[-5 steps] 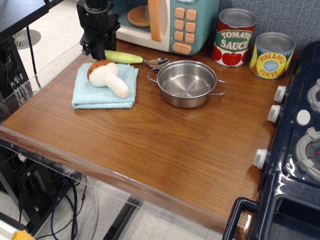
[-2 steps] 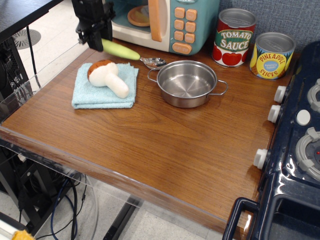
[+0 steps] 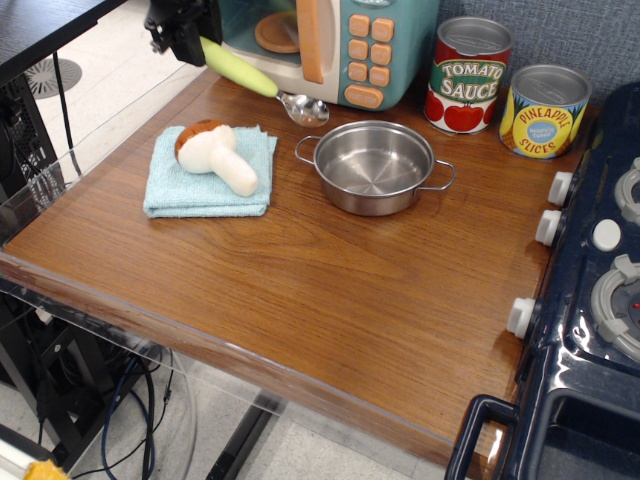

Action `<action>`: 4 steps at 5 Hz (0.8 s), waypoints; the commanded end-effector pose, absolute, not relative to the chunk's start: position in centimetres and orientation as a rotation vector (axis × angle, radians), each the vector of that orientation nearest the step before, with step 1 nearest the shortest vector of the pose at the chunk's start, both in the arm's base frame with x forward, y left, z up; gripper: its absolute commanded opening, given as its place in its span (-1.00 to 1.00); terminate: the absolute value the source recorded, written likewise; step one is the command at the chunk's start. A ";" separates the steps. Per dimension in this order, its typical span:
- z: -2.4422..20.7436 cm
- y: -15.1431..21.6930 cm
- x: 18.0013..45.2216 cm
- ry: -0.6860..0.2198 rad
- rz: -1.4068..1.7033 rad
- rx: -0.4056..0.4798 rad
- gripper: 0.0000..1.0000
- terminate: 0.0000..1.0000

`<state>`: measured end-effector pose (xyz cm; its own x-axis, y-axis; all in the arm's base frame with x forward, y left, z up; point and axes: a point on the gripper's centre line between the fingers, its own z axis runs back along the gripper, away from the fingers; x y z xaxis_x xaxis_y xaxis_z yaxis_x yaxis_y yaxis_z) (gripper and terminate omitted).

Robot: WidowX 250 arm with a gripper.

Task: Place the spoon in front of the blue cloth

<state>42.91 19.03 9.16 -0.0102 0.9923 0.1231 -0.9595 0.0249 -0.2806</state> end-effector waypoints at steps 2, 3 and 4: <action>17.6 18.6 35.8 -0.438 1.508 -0.217 -1.00 -1.00; 17.3 18.1 32.9 -0.397 1.473 -0.210 -1.00 -1.00; 16.5 17.4 30.7 -0.354 1.431 -0.179 -1.00 -1.00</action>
<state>31.20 16.68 14.01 0.1145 0.9895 0.0884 -0.9507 0.1350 -0.2791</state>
